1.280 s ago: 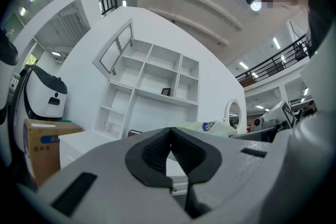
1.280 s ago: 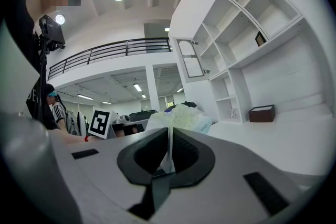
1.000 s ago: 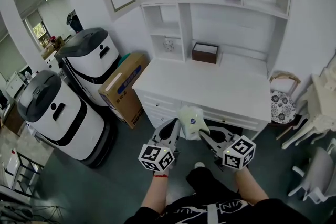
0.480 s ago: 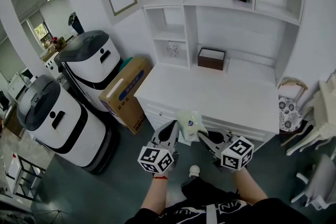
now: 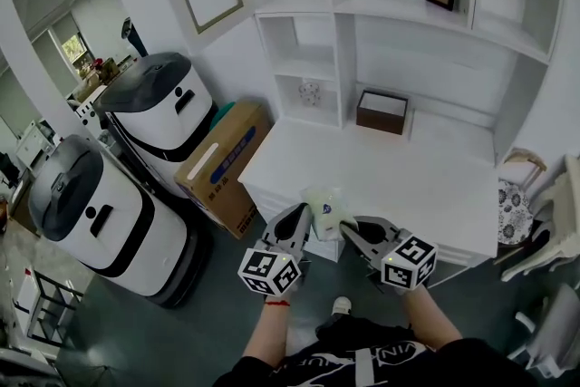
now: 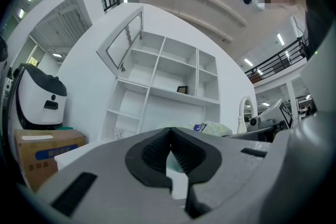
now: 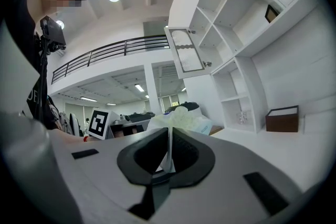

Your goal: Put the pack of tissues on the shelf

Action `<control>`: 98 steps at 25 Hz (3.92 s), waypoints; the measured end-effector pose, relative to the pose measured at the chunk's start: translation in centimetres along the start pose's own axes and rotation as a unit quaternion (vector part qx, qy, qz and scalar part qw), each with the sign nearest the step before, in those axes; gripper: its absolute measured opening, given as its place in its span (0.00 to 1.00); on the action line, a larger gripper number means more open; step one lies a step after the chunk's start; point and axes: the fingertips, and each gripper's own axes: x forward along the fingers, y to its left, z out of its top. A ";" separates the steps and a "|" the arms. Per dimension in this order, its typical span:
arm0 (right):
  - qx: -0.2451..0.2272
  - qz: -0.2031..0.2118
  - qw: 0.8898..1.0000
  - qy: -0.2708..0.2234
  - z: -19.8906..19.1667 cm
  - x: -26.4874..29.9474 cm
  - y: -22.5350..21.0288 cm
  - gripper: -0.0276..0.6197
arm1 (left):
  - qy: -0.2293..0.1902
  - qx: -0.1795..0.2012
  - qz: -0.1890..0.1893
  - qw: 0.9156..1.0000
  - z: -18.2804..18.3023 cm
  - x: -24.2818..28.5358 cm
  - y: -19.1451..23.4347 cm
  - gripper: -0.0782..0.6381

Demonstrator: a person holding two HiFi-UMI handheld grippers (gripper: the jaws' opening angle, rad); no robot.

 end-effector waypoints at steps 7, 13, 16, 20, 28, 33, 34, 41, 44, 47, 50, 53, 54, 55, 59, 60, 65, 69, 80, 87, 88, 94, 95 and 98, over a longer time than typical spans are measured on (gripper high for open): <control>0.000 0.012 1.000 0.007 1.2 5.6 -3.7 0.06 | -0.001 0.000 0.013 1.000 1.1 3.4 5.6 0.12; 0.001 0.014 1.000 0.007 2.1 9.5 -7.3 0.06 | 0.001 -0.001 0.015 1.000 1.3 6.8 9.8 0.12; 0.004 0.008 1.000 0.008 2.0 10.7 -9.2 0.06 | 0.004 -0.003 0.010 1.000 1.0 8.7 11.1 0.12; 0.009 0.002 1.000 0.008 2.2 12.2 -11.3 0.06 | 0.003 -0.008 0.005 1.000 0.8 10.6 12.7 0.12; 0.015 -0.006 1.000 0.022 1.7 14.2 -13.6 0.06 | 0.011 -0.025 0.004 1.000 -0.4 12.4 14.9 0.12; 0.013 -0.020 1.000 0.016 2.2 15.7 -15.9 0.06 | 0.015 -0.028 -0.006 0.999 -0.6 14.8 16.6 0.12; 0.011 -0.028 0.999 0.011 2.5 16.0 -16.5 0.06 | 0.017 -0.026 -0.015 0.999 -0.4 15.6 16.8 0.12; -0.001 -0.083 0.997 -0.008 5.0 18.8 -20.5 0.06 | 0.020 -0.024 -0.078 0.996 1.2 21.5 19.4 0.12; -0.004 -0.106 0.994 -0.016 5.9 19.9 -22.5 0.06 | 0.022 -0.026 -0.101 0.994 1.6 23.8 20.4 0.12; -0.011 -0.130 0.991 -0.026 6.6 21.0 -24.3 0.06 | 0.024 -0.028 -0.122 0.992 2.0 25.6 21.4 0.12; -0.026 -0.148 0.988 -0.035 7.4 22.0 -25.5 0.06 | 0.029 -0.024 -0.130 0.991 2.3 27.0 22.8 0.12; -0.040 -0.159 0.986 -0.041 8.5 23.1 -26.5 0.06 | 0.032 -0.025 -0.131 0.991 2.5 28.1 24.4 0.12; -0.046 -0.161 0.985 -0.043 8.8 23.5 -26.7 0.06 | 0.032 -0.028 -0.131 0.991 2.6 28.5 25.0 0.12; -0.051 -0.164 0.984 -0.044 9.1 23.8 -27.0 0.06 | 0.031 -0.030 -0.131 0.990 2.6 28.8 25.5 0.12; -0.064 -0.180 0.980 -0.048 10.1 25.1 -28.0 0.06 | 0.030 -0.038 -0.140 0.989 2.8 29.8 27.1 0.12; -0.068 -0.185 0.979 -0.048 10.3 25.4 -28.3 0.06 | 0.030 -0.041 -0.144 0.988 2.8 30.0 27.4 0.12; -0.091 -0.200 0.974 -0.056 12.0 26.9 -29.3 0.06 | 0.028 -0.047 -0.170 0.984 3.4 31.2 28.4 0.12; -0.099 -0.215 0.969 -0.066 13.0 28.4 -30.4 0.06 | 0.030 -0.054 -0.190 0.980 3.6 32.3 29.6 0.12; -0.109 -0.242 0.961 -0.081 14.4 32.8 -34.1 0.06 | 0.051 -0.059 -0.222 0.972 3.0 34.8 32.6 0.12; -0.111 -0.223 0.965 -0.083 14.8 34.3 -35.6 0.06 | 0.052 -0.073 -0.199 0.976 2.4 35.0 34.2 0.12; -0.122 -0.211 0.965 -0.096 15.8 34.5 -34.9 0.06 | 0.050 -0.076 -0.198 0.976 2.5 34.9 34.3 0.12; -0.200 -0.182 0.957 -0.108 19.7 35.9 -32.6 0.06 | 0.018 -0.079 -0.201 0.976 5.2 35.1 33.9 0.12; -0.195 -0.186 0.957 -0.110 19.6 35.9 -33.1 0.06 | 0.014 -0.082 -0.196 0.977 5.3 35.3 34.1 0.12; -0.167 -0.198 0.958 -0.121 18.9 35.7 -35.0 0.06 | 0.020 -0.075 -0.192 0.978 4.8 35.6 34.2 0.12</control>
